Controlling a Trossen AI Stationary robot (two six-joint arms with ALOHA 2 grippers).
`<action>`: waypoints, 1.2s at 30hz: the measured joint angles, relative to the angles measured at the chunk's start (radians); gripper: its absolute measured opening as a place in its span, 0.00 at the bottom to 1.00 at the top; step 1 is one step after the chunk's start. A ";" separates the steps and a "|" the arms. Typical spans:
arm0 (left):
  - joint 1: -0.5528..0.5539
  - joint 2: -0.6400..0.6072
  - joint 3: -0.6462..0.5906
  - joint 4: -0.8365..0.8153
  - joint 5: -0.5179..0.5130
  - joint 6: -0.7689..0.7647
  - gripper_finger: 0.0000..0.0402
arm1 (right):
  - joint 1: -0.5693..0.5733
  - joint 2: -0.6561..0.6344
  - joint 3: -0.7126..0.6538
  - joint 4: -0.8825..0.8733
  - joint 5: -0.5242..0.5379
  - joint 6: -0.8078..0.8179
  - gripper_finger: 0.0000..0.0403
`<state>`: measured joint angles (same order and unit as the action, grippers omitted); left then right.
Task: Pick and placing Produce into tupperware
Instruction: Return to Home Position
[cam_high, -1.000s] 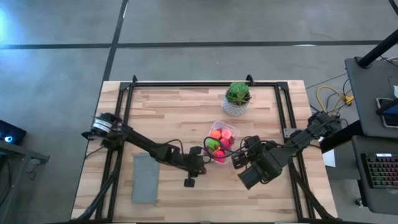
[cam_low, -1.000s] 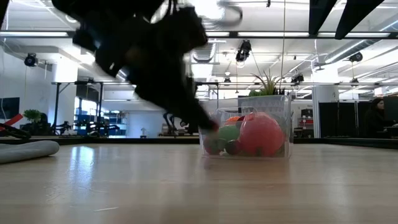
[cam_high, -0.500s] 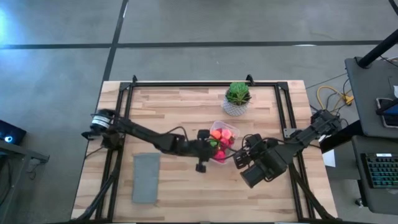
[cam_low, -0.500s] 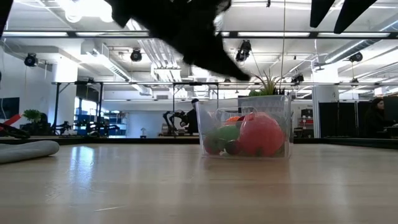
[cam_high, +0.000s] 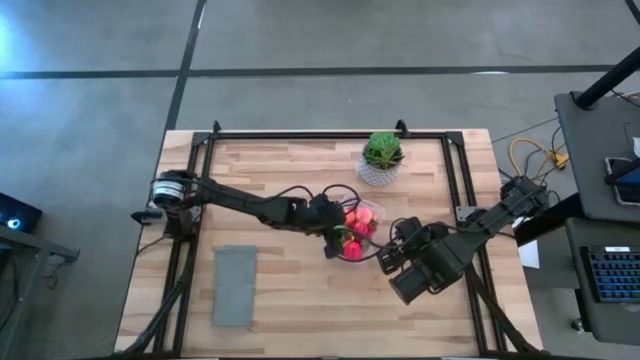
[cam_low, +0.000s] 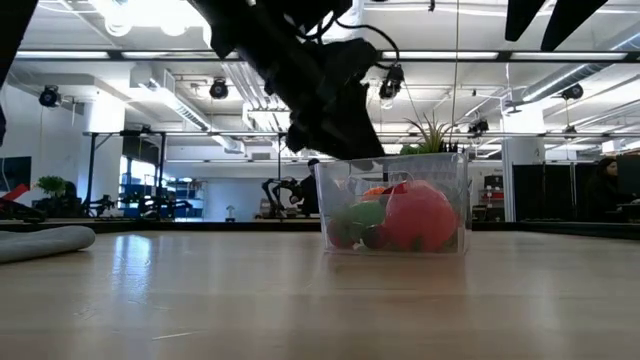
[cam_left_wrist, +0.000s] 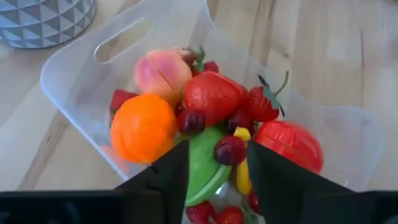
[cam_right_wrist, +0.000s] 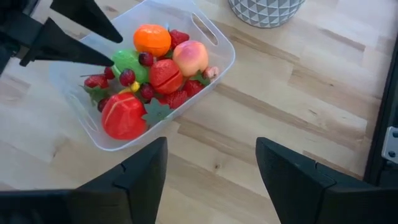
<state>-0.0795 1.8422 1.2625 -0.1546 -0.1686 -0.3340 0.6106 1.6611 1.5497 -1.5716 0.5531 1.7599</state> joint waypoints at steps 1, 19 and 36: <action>0.000 -0.001 -0.001 0.003 0.001 -0.001 0.38 | 0.000 0.000 0.000 0.001 0.001 -0.007 0.59; -0.061 -0.363 -0.008 0.009 0.268 -0.106 0.55 | -0.018 -0.135 0.019 0.021 -0.034 -0.416 0.61; -0.178 -0.565 -0.324 0.438 0.258 -0.156 0.55 | 0.098 -0.750 -0.660 0.919 0.060 -0.766 0.61</action>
<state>-0.2577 1.2768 0.9382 0.2834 0.0895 -0.4904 0.7089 0.9107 0.8902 -0.6531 0.6130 0.9942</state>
